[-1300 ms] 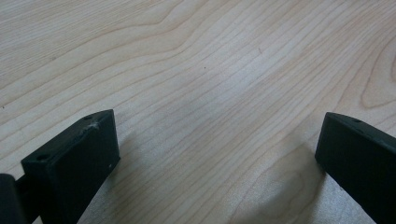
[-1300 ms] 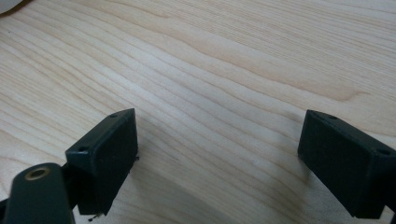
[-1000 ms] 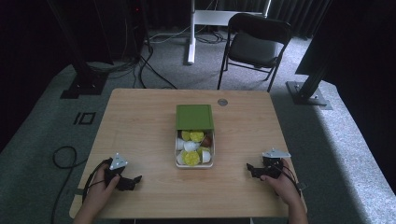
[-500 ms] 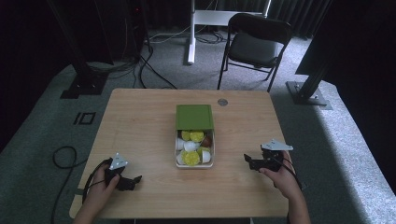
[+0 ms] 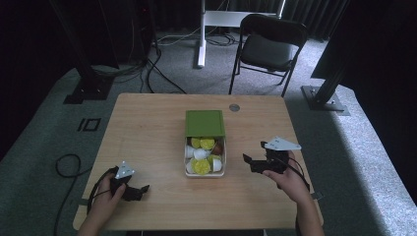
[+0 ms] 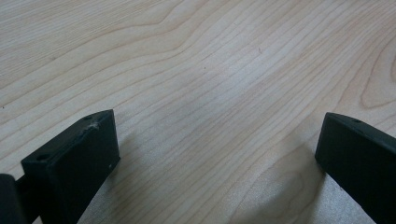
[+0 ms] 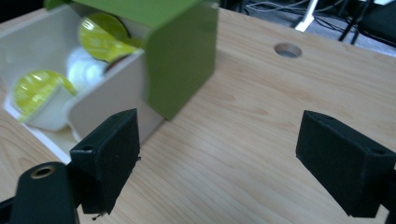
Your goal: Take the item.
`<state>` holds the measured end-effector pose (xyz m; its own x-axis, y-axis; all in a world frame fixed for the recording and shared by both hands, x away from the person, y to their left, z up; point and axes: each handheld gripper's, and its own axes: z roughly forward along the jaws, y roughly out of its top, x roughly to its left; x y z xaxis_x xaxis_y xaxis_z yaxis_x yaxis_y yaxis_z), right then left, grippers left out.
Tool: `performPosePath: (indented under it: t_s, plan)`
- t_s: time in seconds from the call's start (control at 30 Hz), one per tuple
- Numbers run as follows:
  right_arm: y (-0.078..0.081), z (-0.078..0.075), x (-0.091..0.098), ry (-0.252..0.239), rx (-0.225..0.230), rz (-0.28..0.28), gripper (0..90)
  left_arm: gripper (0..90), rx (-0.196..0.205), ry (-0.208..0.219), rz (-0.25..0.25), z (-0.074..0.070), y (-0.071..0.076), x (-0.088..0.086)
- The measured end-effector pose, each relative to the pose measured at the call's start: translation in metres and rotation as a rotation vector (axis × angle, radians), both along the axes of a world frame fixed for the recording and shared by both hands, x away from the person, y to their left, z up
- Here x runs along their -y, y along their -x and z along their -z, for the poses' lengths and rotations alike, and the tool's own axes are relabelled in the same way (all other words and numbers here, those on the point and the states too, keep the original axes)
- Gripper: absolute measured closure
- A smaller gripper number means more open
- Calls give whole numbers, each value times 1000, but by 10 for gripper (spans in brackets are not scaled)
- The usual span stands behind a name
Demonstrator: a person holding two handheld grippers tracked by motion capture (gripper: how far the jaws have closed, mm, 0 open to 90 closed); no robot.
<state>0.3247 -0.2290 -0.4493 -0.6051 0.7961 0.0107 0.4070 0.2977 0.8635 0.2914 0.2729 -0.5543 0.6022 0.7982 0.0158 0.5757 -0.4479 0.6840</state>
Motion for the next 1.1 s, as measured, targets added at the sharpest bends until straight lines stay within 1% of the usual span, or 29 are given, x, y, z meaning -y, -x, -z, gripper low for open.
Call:
performPosePath:
  t_s: [0.17,0.23,0.4,0.43,0.47,0.63,0.73,0.9,0.93,0.97,1.07,1.1]
  plan:
    - [0,-11,-19,9,26,-51,135,5,1,1,-1,0,0,0]
    - [0,-14,-27,4,33,-73,135,5,1,0,0,0,0,0]
    - [0,-17,-50,2,37,-131,136,5,0,0,0,0,0,0]
    - [0,-17,-50,2,37,-131,136,5,0,0,0,0,0,0]
    - [1,-16,-60,4,36,-158,136,5,-1,1,-1,0,0,0]
    - [2,-13,-81,5,29,-209,136,5,-1,1,0,0,0,0]
    - [3,-10,-93,17,24,-241,136,6,-1,0,0,0,0,0]
    - [4,-4,-109,26,9,-278,136,6,-1,1,0,0,0,0]
    - [4,-4,-109,26,9,-278,136,5,-1,1,0,0,0,0]
    - [6,-1,-115,29,5,-291,136,5,-1,1,0,0,0,0]
    - [7,2,-120,34,2,-300,136,6,0,0,0,0,0,0]
    - [7,7,-124,44,-5,-308,137,5,0,0,0,0,0,0]
